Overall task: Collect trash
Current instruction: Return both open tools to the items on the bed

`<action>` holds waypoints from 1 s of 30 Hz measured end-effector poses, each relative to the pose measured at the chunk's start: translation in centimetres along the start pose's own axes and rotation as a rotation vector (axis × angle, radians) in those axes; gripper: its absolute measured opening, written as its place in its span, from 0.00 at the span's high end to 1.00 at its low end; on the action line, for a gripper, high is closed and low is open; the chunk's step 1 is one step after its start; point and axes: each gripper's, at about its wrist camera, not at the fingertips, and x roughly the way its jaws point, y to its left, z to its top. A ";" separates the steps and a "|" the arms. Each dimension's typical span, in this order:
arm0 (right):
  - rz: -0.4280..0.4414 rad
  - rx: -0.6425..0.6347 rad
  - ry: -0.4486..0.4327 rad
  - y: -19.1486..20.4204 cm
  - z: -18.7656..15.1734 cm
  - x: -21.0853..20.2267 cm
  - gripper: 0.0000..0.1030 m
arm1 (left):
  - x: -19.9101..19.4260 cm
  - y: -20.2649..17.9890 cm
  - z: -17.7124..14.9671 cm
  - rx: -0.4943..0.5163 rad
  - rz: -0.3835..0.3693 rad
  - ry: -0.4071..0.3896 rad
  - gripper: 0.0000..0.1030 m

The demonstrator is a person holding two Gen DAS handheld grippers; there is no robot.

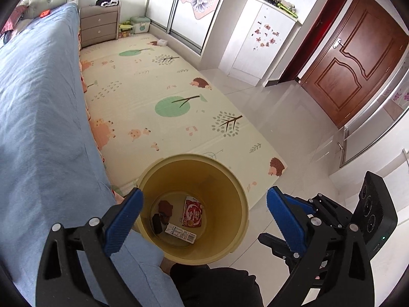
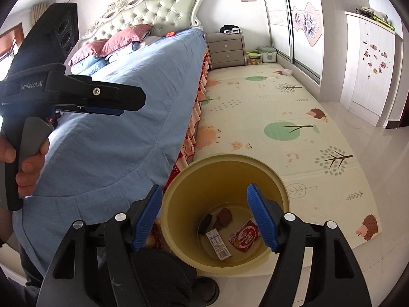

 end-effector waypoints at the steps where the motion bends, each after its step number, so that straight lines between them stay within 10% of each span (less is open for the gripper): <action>1: 0.013 -0.001 -0.012 0.6 0.2 -0.4 0.34 | -0.9 0.1 -0.3 0.005 0.004 -0.021 0.06; 23: 0.242 -0.237 -0.073 18.9 5.3 -0.7 0.33 | -18.2 12.7 -9.0 -0.097 0.221 -0.247 0.05; 30: 0.281 -0.324 -0.069 24.3 6.3 0.5 0.14 | -21.2 16.3 -11.3 -0.115 0.279 -0.281 0.04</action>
